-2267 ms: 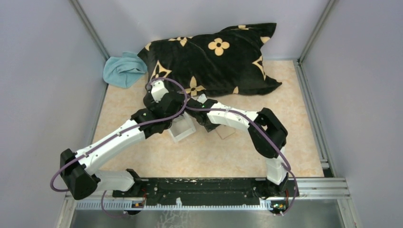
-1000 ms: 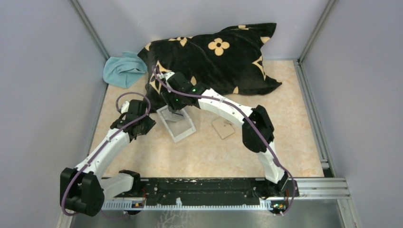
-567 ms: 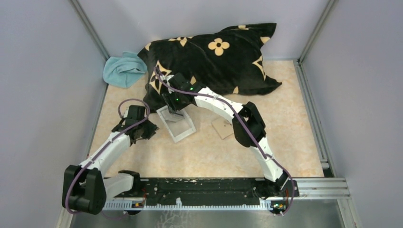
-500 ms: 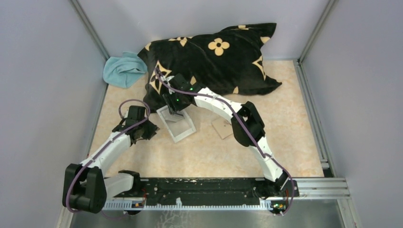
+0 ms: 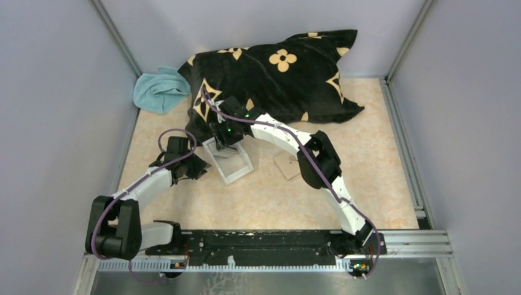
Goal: Put the credit cards into the card holder
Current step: Pick up the credit card from the storage box.
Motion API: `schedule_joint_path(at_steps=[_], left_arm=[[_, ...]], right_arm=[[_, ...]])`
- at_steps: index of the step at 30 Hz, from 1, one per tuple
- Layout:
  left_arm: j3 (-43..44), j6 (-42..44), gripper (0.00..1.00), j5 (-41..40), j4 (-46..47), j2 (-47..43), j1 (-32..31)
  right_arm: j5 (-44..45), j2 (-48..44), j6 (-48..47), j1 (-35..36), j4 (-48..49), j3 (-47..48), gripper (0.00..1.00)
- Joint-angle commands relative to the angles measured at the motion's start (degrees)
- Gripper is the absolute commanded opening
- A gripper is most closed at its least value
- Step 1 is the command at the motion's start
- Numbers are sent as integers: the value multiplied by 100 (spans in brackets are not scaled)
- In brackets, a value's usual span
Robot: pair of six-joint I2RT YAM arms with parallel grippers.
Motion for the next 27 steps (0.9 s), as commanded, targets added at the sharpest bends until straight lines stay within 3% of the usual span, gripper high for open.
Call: schedule_joint_path(at_steps=[1,12,27], left_arm=[[-20,107,38,330,439,245,67],[-72,108,38,586,840,480,99],[-28,217,38,697,929,669,113]], right_arm=[[-390,129,193,-66,368,12,50],[-705,-10,423,-122,676,-297,43],[-743,4,532,-55,516,212,36]])
